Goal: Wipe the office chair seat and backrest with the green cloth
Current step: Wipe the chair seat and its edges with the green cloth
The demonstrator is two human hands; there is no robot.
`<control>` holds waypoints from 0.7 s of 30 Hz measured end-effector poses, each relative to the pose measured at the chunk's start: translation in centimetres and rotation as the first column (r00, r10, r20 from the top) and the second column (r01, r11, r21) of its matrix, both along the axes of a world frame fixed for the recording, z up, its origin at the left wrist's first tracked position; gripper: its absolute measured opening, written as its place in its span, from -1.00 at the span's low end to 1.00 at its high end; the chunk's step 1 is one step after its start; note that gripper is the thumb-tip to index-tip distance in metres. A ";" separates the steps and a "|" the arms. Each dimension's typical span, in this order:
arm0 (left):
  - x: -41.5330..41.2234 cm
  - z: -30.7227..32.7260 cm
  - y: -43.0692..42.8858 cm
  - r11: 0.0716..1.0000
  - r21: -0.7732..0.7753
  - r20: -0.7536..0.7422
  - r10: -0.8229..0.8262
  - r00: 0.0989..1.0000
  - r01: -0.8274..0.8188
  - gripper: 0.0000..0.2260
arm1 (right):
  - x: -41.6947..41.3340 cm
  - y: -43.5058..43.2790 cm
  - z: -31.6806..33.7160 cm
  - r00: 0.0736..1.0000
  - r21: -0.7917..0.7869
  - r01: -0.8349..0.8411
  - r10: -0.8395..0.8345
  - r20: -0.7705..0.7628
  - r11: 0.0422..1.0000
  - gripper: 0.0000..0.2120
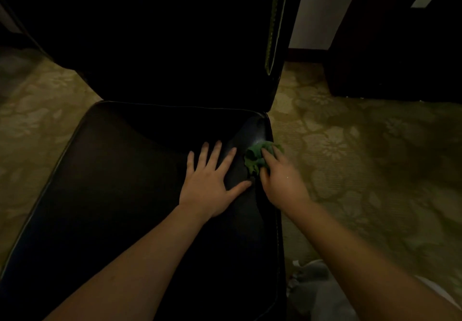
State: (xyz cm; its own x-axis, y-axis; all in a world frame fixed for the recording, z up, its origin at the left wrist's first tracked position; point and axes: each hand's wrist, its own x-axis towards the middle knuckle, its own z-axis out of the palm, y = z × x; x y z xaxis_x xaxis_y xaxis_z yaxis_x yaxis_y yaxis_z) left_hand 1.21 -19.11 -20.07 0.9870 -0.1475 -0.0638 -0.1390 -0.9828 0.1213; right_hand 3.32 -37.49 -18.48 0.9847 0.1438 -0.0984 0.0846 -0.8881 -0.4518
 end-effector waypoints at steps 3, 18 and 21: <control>-0.2 -0.2 0.1 1.000 0.010 0.010 -0.011 1.000 0.011 -0.20 | 0.3 0.1 -0.3 1.000 -0.009 -0.013 0.013 0.014 1.000 -0.52; -0.1 -0.3 -0.2 0.999 0.034 0.013 -0.002 1.000 0.002 -0.19 | 0.5 -0.7 -0.5 0.997 -0.009 -0.075 0.075 -0.013 0.997 -0.49; -0.1 -0.3 -0.1 0.998 0.058 0.007 -0.013 1.000 0.012 -0.22 | 1.8 -0.4 -0.3 0.998 0.028 -0.050 0.051 -0.032 0.998 -0.48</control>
